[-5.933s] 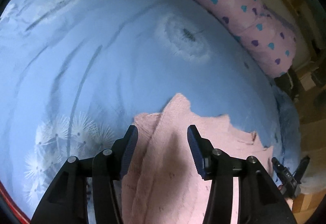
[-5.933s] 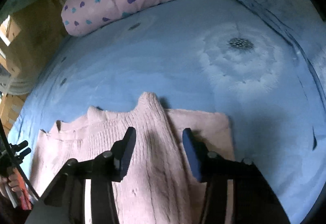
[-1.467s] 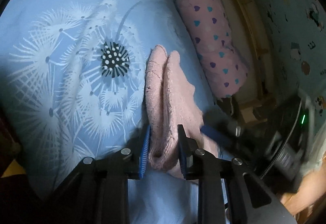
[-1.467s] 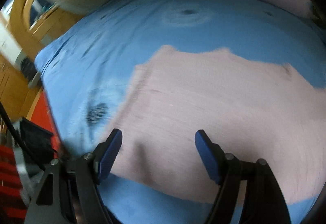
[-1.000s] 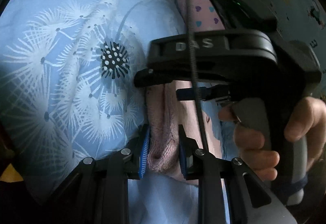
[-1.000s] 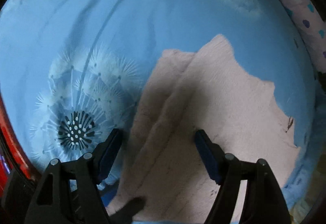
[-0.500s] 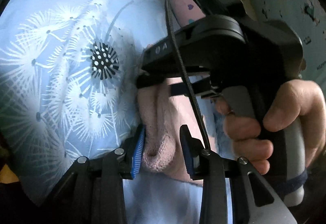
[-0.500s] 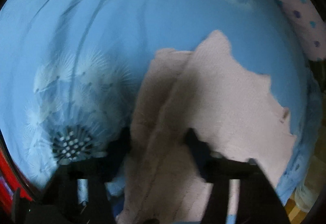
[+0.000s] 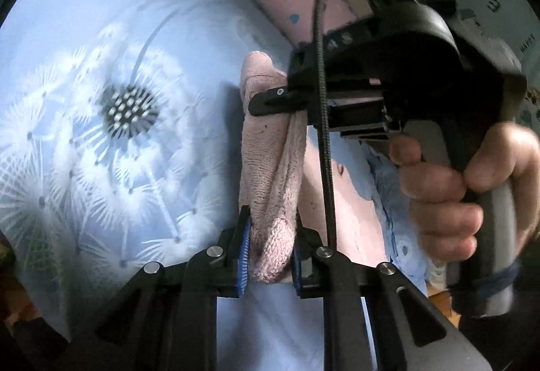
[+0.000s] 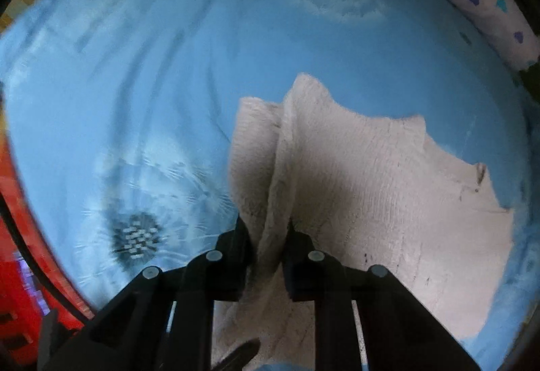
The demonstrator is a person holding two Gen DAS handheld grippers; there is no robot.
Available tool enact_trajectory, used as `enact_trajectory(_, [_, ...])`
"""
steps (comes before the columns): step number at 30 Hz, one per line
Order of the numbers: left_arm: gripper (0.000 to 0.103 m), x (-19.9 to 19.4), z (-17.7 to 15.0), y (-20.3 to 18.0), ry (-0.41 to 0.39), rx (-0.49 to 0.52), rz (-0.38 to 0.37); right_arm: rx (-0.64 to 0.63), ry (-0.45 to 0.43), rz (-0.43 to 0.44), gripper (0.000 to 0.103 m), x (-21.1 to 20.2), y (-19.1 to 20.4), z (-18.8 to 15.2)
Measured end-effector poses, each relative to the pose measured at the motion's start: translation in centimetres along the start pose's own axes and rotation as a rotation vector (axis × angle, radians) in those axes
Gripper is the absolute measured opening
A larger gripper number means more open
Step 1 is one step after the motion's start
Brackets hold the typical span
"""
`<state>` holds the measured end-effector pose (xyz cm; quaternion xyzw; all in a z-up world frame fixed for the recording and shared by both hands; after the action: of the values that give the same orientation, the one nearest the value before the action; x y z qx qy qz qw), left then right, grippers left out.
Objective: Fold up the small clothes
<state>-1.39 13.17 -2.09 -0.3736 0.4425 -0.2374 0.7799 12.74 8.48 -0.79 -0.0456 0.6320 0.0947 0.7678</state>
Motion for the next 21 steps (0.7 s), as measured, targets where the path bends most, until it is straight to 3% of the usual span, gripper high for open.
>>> enact_trajectory(4, [0.0,-0.1,-0.4,-1.3,-0.007,0.016,0.034,-0.017,-0.155,0.076,0.014,-2.1,-1.6,-1.4])
enact_trajectory(8, [0.0,0.1,-0.8,-3.5,-0.016,0.055,0.062,0.059,-0.22,0.147,0.014,-3.0,-4.5,-3.9])
enact_trajectory(12, [0.0,0.4,-2.2,-6.1,-0.024,0.105,0.059,0.095,-0.293,0.21,0.014,-4.8,-5.7,-4.2])
enact_trajectory(21, [0.0,1.0,-4.6,-10.3,-0.031,0.229,0.105,0.122,-0.383,0.248,0.014,-7.3,-10.0,-6.9])
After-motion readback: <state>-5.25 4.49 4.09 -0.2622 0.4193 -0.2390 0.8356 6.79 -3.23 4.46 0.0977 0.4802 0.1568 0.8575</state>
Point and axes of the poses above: each gripper's, at about its wrist camera, not at the fingertips, and x roughly the way its jaws point, y to its left, z to its top, the point moved 10 cm from there along x, roughly the way its jaws point, and after that the axes turned 7 degrees about -x, right-handed, at the moved point
